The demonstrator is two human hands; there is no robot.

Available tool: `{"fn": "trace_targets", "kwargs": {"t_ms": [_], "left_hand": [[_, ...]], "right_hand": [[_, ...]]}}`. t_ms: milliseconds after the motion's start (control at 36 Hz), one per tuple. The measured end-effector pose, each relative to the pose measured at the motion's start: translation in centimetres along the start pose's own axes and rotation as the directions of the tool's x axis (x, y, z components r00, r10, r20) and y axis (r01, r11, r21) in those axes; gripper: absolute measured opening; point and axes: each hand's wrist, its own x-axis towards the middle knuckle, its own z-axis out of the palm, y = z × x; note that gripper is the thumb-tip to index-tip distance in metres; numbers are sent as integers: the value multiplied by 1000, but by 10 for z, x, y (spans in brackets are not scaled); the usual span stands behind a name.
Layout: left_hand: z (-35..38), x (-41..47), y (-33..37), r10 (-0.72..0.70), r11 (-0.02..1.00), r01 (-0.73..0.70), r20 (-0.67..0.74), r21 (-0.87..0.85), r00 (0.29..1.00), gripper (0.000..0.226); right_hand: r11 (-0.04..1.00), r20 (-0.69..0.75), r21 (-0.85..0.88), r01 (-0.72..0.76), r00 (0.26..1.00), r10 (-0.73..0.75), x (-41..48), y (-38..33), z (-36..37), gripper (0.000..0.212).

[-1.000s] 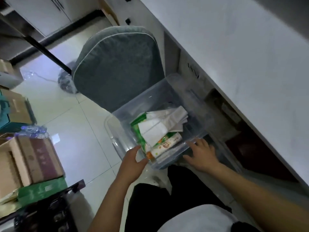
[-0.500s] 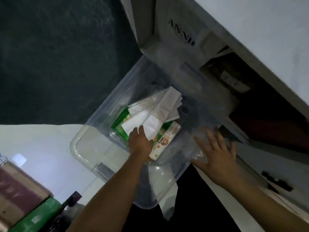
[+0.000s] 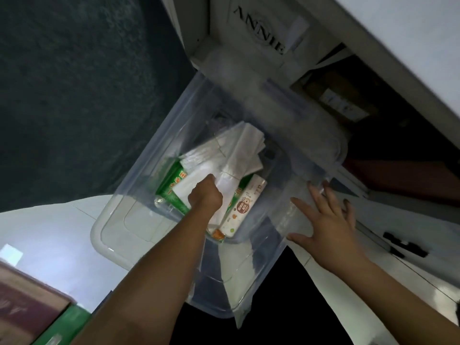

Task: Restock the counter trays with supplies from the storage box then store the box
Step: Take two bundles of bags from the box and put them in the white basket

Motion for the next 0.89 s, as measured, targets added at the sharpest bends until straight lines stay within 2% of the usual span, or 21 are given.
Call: {"fn": "trace_targets", "kwargs": {"t_ms": [83, 167, 222, 278, 333, 389, 417, 472, 556, 611, 778, 889], "left_hand": [[-13, -14, -5, 33, 997, -29, 51, -75, 998, 40], [-24, -35, -15, 39, 968, -16, 87, -250, 995, 29], [-29, -53, -21, 29, 938, 11, 111, -347, 993, 26], [-36, -73, -26, 21, 917, 24, 108, -399, 994, 26], [-44, -95, -28, 19, 912, 11, 70, -410, 997, 26], [-52, -121, -26, 31, 914, -17, 30, -404, 999, 25], [-57, -134, -24, 43, 920, -38, 5, -389, 999, 24], [-65, -161, -16, 58, 944, -78, -72, -322, 996, 25], [-75, -198, -3, 134, 970, -172, -217, -170, 967, 33], [-82, -219, 7, 204, 970, -232, -280, -72, 938, 33], [-92, -256, 16, 355, 933, -300, -389, 198, 850, 22], [-93, -272, 20, 381, 894, -253, -331, 370, 863, 34]], "right_hand": [[997, -58, 77, -14, 998, 18, -1, -21, -6, 70], [945, -141, 325, 33, 990, 14, 0, -47, -11, 64], [815, -91, 580, -2, 994, 68, 3, -65, -13, 58], [621, 76, 766, -164, 983, 166, 7, -83, -18, 58], [421, 292, 835, -356, 933, 211, 10, -98, -23, 64], [252, 482, 822, -511, 860, 171, 11, -109, -28, 64], [204, 543, 803, -559, 829, 134, 12, -113, -31, 59], [189, 585, 786, -589, 807, 82, 13, -120, -33, 43], [198, 580, 792, -578, 813, 53, 11, -128, -36, 49], [168, 559, 813, -557, 828, 40, 7, -132, -40, 46], [44, 510, 860, -508, 859, -50, -8, -135, -53, 18], [-1, 518, 855, -518, 855, -11, -20, -146, -63, 25]]}}
